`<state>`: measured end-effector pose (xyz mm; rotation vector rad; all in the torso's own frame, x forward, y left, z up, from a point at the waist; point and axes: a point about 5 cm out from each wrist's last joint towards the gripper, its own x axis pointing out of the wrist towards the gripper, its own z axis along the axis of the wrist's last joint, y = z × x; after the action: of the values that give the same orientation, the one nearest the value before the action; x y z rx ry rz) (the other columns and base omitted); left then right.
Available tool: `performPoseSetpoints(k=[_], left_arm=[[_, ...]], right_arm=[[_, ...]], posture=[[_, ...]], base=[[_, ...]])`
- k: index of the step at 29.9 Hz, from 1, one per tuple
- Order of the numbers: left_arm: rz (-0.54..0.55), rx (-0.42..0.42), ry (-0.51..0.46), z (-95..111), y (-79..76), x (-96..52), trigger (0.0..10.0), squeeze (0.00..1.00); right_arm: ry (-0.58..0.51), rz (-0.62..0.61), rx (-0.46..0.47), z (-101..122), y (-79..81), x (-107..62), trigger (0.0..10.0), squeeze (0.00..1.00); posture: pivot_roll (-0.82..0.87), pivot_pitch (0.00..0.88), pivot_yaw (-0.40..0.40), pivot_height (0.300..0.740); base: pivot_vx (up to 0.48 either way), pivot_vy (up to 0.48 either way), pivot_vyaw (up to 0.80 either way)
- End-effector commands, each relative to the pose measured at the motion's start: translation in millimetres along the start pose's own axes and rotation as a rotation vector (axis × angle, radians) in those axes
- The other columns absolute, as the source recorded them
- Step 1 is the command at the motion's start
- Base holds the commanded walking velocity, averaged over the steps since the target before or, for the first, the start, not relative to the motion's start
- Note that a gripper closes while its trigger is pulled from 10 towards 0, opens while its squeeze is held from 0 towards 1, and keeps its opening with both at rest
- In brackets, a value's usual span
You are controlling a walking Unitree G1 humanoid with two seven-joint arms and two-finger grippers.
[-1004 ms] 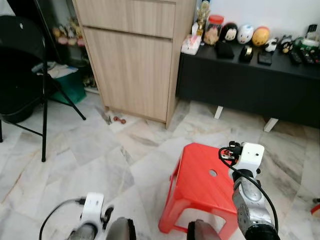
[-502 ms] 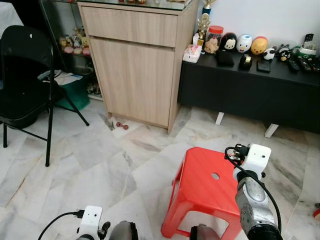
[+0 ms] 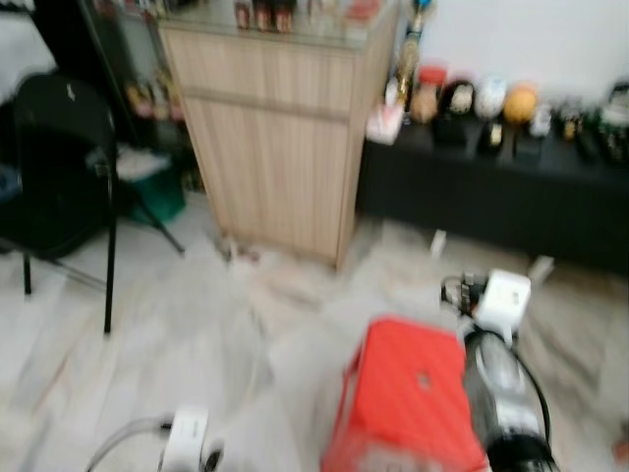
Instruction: Hang keys on a hook
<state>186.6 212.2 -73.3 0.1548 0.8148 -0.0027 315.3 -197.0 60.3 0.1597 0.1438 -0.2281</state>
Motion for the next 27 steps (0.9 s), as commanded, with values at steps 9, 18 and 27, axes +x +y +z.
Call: performPoseSetpoints(k=[9, 18, 27], left_arm=[[0.003, 0.007, 0.057, -11, -6.0, -1.8, 10.0, 0.00], [0.015, 0.018, 0.064, -13, -5.3, -2.4, 10.0, 0.00], [0.011, 0.020, 0.070, -15, -5.3, -3.2, 10.0, 0.00]], right_arm=[[0.080, -0.021, -0.025, -13, -1.4, -0.2, 10.0, 0.00], [0.082, -0.027, -0.025, -13, 0.5, -0.2, 10.0, 0.00], [0.102, -0.067, -0.012, -17, -2.2, -1.1, 10.0, 0.00]], posture=[[0.03, 0.000, -0.049, 0.740], [0.03, 0.000, -0.046, 0.740], [0.03, 0.000, -0.043, 0.740]], base=[[0.000, 0.000, 0.00], [0.000, 0.000, 0.00], [0.000, -0.270, 0.00]])
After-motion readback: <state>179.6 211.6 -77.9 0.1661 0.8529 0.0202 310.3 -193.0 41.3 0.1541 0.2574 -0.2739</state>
